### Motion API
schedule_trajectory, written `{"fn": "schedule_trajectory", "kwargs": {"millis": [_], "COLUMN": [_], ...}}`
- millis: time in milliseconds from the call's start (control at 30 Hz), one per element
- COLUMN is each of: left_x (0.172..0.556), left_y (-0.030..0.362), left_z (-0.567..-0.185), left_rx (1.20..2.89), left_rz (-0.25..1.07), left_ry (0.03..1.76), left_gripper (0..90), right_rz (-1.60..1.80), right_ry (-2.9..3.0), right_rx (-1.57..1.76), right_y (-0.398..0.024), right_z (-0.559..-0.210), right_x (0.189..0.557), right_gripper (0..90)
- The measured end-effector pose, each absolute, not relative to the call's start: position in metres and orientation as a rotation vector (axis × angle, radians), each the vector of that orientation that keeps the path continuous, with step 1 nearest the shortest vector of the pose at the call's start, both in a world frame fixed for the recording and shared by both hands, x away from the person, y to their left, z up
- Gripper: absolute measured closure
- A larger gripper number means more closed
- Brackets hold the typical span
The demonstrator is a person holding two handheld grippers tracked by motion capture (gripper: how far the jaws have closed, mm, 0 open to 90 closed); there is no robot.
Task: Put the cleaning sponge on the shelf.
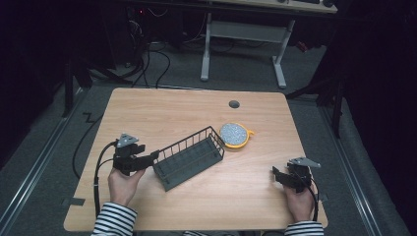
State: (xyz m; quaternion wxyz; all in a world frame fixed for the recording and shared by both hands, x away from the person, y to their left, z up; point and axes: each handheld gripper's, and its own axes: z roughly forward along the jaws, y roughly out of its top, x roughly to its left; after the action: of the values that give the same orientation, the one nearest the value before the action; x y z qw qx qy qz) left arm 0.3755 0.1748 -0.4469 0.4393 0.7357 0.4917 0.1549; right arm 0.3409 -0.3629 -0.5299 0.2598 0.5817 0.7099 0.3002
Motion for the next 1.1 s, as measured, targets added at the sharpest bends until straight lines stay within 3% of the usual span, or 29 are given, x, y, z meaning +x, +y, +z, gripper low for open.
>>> {"fn": "schedule_trajectory", "kwargs": {"millis": [467, 767, 1100], "left_x": [0.363, 0.369, 0.374], "left_y": [0.221, 0.225, 0.22], "left_z": [-0.466, -0.505, -0.524], "left_rx": [1.758, 1.771, 1.798], "left_rz": [0.487, 0.49, 0.54], "left_ry": [1.369, 1.47, 1.491], "left_gripper": [37.1, 37.2, 37.3], "right_rz": [0.814, 0.816, 0.815], "right_ry": [1.924, 1.918, 1.93], "right_rx": [1.579, 1.583, 1.576], "right_y": [-0.363, -0.364, -0.363], "right_z": [-0.53, -0.53, -0.53], "right_x": [0.341, 0.341, 0.341], "right_gripper": [35.2, 38.1, 36.2]}}
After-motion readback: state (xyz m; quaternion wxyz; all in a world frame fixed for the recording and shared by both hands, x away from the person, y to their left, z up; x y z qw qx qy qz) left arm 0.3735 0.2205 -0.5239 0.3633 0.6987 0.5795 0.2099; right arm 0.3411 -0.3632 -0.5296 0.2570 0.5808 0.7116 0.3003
